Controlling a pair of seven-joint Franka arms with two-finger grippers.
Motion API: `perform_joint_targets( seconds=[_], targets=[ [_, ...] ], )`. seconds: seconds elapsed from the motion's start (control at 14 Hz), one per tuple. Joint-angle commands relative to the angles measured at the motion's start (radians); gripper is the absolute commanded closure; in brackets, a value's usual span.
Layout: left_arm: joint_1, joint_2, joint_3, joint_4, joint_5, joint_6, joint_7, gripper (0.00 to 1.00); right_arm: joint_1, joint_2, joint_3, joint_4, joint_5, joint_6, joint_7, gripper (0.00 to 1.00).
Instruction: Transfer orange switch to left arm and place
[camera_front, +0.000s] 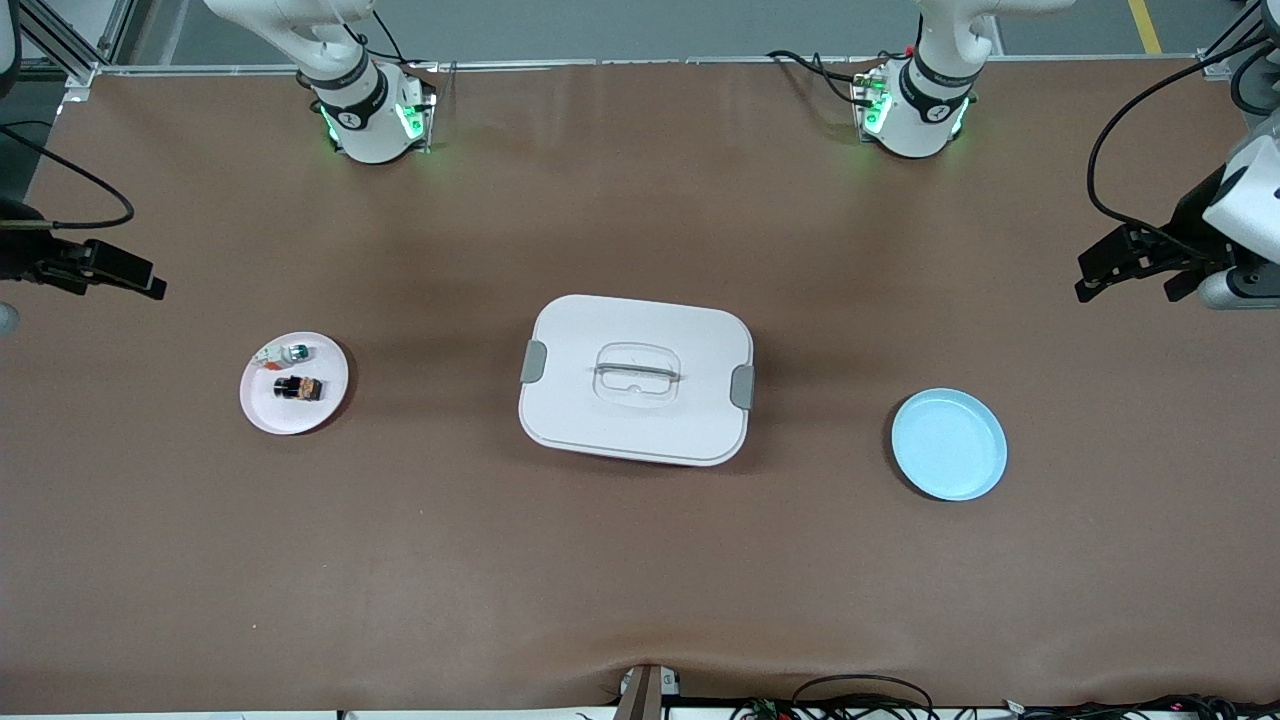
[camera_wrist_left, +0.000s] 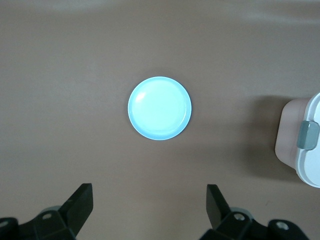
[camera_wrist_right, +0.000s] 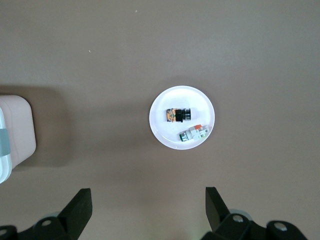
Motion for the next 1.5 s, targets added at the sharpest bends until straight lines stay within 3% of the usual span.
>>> perform_joint_targets(
  seconds=[0.0, 0.64, 1.42],
  targets=[
    [-0.002, 0.001, 0.001, 0.018, 0.018, -0.022, 0.019, 0.0, -0.005, -0.039, 0.008, -0.035, 0.002, 0.022, 0.032, 0.0],
    [0.001, 0.003, 0.001, 0.022, 0.017, -0.025, 0.016, 0.0, 0.013, -0.038, 0.018, -0.017, -0.067, 0.031, 0.041, 0.0],
    [-0.002, 0.003, 0.001, 0.031, 0.017, -0.025, 0.016, 0.0, 0.016, -0.053, 0.018, -0.007, -0.065, 0.037, 0.052, 0.0]
  ],
)
